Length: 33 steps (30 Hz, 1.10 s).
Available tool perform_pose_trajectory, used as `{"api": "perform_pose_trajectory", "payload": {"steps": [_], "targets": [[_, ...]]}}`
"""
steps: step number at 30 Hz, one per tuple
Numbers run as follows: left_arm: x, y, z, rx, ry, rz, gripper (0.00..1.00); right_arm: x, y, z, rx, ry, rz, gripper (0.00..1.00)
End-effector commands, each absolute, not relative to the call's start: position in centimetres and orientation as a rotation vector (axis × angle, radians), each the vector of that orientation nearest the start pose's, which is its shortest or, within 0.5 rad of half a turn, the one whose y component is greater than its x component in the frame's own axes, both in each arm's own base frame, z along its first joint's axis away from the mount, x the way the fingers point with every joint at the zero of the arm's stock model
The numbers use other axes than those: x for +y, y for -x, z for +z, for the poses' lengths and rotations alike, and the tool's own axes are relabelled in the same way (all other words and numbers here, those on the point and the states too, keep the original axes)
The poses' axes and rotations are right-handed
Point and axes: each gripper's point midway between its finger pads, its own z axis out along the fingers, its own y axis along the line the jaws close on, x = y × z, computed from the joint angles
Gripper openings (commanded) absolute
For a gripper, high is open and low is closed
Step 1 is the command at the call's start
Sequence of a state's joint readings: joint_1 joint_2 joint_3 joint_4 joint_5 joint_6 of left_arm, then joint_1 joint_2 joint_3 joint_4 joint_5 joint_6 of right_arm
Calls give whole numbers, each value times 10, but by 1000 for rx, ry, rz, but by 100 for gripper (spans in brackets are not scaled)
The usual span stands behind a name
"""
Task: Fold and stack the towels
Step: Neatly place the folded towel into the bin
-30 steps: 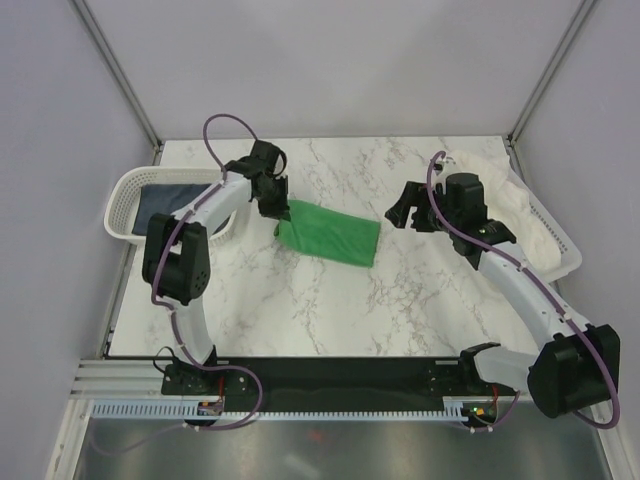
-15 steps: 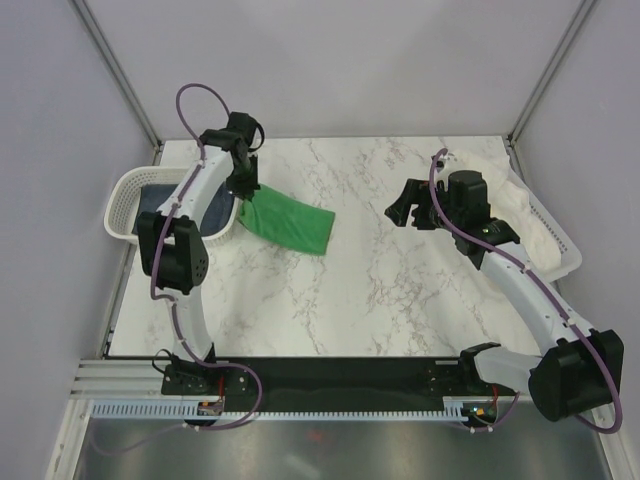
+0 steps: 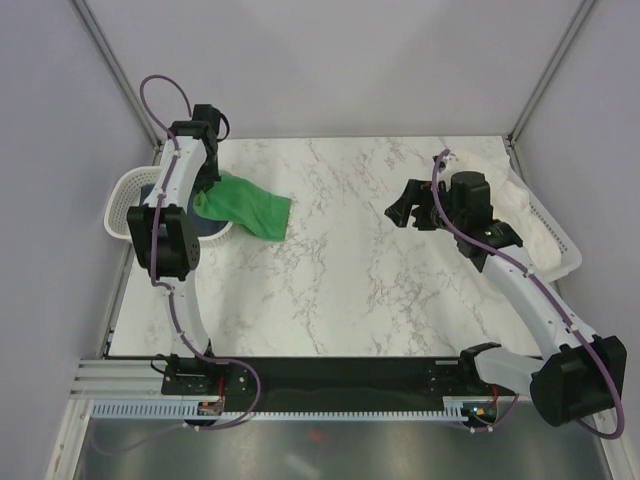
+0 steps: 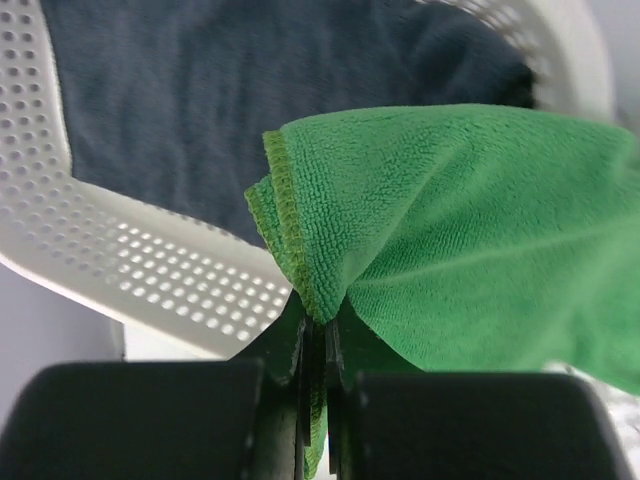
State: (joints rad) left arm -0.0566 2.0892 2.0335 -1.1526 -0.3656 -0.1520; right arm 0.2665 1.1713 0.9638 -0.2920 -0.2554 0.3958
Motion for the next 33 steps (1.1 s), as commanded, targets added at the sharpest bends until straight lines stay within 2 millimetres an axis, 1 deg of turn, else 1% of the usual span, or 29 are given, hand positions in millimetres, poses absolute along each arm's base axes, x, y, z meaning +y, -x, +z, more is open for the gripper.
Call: {"api": "perform_pose_trajectory", "payload": {"steps": [1, 2, 4, 6, 7, 9, 11, 12, 14, 15, 18, 19, 21, 23, 25, 26, 29, 33], "targets": [[71, -464, 162, 2628, 206, 637, 2, 157, -329, 240, 2033, 41, 715, 84], [74, -467, 160, 2628, 185, 649, 2, 158, -330, 241, 2020, 35, 724, 84], [83, -474, 164, 2599, 183, 688, 2, 161, -329, 243, 2010, 44, 751, 84], [87, -478, 163, 2583, 186, 694, 2, 166, -328, 244, 2011, 59, 783, 84], [103, -476, 160, 2588, 231, 707, 2, 167, -327, 247, 2007, 66, 790, 84], [116, -476, 155, 2592, 262, 733, 2, 169, -325, 251, 1998, 75, 802, 84], [123, -476, 151, 2597, 269, 739, 2, 171, -323, 252, 1999, 86, 805, 84], [130, -477, 146, 2602, 286, 750, 2, 175, -320, 254, 1994, 103, 808, 84], [137, -477, 145, 2596, 306, 772, 2, 178, -318, 255, 1992, 114, 804, 84], [144, -477, 145, 2592, 322, 780, 2, 182, -315, 257, 1989, 132, 811, 84], [154, -480, 142, 2585, 351, 776, 2, 186, -312, 256, 1997, 151, 802, 84], [155, -481, 137, 2592, 352, 780, 2, 186, -311, 256, 1998, 156, 801, 84], [160, -485, 134, 2583, 359, 799, 2, 188, -310, 253, 2008, 160, 797, 84], [164, -487, 126, 2591, 363, 816, 2, 188, -309, 253, 2009, 164, 789, 84], [172, -487, 122, 2587, 403, 809, 2, 187, -309, 254, 2008, 168, 784, 84], [176, -487, 117, 2592, 418, 800, 2, 187, -309, 251, 2018, 168, 775, 84], [179, -489, 111, 2602, 422, 793, 2, 184, -312, 248, 2025, 157, 753, 84], [190, -487, 99, 2615, 460, 807, 2, 184, -313, 245, 2034, 155, 750, 84]]}}
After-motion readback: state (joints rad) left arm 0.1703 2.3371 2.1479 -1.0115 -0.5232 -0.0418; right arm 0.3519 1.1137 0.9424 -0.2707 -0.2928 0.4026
